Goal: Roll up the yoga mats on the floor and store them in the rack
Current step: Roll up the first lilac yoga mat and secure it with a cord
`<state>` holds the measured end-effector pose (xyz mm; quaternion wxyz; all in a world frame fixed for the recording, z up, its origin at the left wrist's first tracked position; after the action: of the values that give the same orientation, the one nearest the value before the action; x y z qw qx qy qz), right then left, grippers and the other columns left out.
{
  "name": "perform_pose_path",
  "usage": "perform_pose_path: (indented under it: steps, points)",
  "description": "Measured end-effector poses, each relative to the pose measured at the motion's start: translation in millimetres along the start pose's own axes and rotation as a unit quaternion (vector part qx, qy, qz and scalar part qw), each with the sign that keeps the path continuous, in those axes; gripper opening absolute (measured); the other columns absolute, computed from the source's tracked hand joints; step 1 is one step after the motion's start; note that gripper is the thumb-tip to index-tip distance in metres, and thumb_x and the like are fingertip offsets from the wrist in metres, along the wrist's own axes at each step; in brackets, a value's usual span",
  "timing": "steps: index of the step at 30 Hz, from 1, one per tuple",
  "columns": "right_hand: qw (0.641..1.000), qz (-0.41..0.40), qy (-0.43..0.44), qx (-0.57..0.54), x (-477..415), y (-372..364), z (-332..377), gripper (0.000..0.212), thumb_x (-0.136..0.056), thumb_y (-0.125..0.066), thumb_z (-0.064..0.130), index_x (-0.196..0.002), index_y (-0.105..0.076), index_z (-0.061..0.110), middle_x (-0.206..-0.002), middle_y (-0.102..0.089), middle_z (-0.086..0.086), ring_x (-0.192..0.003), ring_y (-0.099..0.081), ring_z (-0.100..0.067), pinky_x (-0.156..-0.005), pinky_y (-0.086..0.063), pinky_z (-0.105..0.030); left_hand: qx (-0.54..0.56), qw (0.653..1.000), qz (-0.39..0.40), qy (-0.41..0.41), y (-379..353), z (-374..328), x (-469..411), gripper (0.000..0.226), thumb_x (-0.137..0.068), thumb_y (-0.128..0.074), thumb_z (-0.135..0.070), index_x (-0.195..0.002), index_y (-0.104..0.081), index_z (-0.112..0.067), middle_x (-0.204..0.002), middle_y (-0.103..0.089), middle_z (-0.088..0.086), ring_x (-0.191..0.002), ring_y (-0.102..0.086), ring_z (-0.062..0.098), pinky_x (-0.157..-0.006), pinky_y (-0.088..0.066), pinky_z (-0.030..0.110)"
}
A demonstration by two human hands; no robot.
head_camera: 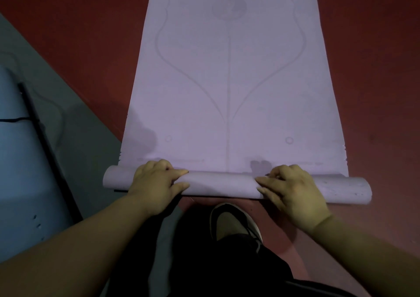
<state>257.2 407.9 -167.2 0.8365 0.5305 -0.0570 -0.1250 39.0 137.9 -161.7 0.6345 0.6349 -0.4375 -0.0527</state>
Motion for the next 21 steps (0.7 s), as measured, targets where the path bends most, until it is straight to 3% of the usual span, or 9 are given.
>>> perform_pose_path:
  steps: [5,8,10,12,16,21]
  points:
    - [0.999,-0.010,-0.014,0.041,9,-10,-2,0.048,-0.089,-0.057,0.064,-0.120,-0.075,0.032,-0.106,-0.062,0.000,-0.090,-0.056,-0.028,-0.072,-0.048,-0.040,-0.012,1.000,0.018,0.015,5,-3,-9,0.049,-0.092,-0.046,-0.074,-0.137,-0.054,-0.056,-0.118,-0.048,-0.015,-0.122,-0.041,0.018,-0.108,-0.030,0.033]
    - [0.999,0.021,-0.014,0.025,-4,-13,-10,0.050,-0.089,-0.053,0.067,-0.120,-0.075,0.035,-0.105,-0.062,0.006,-0.090,-0.057,-0.024,-0.074,-0.050,-0.040,0.069,0.990,-0.110,0.056,5,-7,-1,0.032,-0.085,-0.067,-0.064,-0.114,-0.071,-0.052,-0.109,-0.055,-0.016,-0.113,-0.046,0.022,-0.109,-0.032,0.042]
    - [0.999,0.042,-0.015,0.010,-10,-13,-15,0.051,-0.088,-0.052,0.069,-0.120,-0.075,0.037,-0.105,-0.061,0.009,-0.091,-0.057,-0.022,-0.077,-0.051,-0.039,0.086,0.980,-0.173,0.050,-1,-9,5,0.033,-0.083,-0.061,-0.064,-0.106,-0.077,-0.046,-0.103,-0.061,-0.011,-0.103,-0.053,0.027,-0.106,-0.037,0.054]
    - [0.998,0.057,-0.019,-0.001,-18,-12,-19,0.052,-0.088,-0.050,0.070,-0.121,-0.074,0.038,-0.104,-0.061,0.011,-0.092,-0.057,-0.021,-0.078,-0.049,-0.037,0.055,0.982,-0.180,0.026,-8,-8,11,0.046,-0.086,-0.047,-0.065,-0.114,-0.076,-0.042,-0.106,-0.064,-0.004,-0.102,-0.058,0.030,-0.103,-0.039,0.061]
    - [0.999,0.036,0.008,0.027,-22,-12,-17,0.051,-0.092,-0.050,0.067,-0.122,-0.074,0.034,-0.102,-0.063,0.005,-0.087,-0.057,-0.025,-0.075,-0.046,-0.035,-0.019,0.994,-0.102,-0.031,-16,5,8,0.064,-0.083,-0.040,-0.076,-0.133,-0.064,-0.044,-0.120,-0.062,-0.001,-0.114,-0.056,0.030,-0.108,-0.035,0.061]
    - [0.995,-0.049,0.009,0.083,-5,-10,-2,0.045,-0.095,-0.055,0.058,-0.126,-0.072,0.029,-0.108,-0.062,-0.006,-0.090,-0.055,-0.032,-0.076,-0.045,-0.043,-0.028,1.000,0.014,0.004,5,6,-14,0.082,-0.069,-0.018,-0.089,-0.144,-0.039,-0.063,-0.130,-0.047,-0.016,-0.131,-0.039,0.017,-0.119,-0.018,0.046]
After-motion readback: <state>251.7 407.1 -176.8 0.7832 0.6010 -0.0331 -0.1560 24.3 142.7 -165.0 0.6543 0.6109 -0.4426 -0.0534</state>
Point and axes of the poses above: each hand's wrist, its own x-axis away from the middle knuckle, its own y-axis out of the back of the hand, z = x × y, the point moved 4 cm from there along -x, towards the middle knuckle
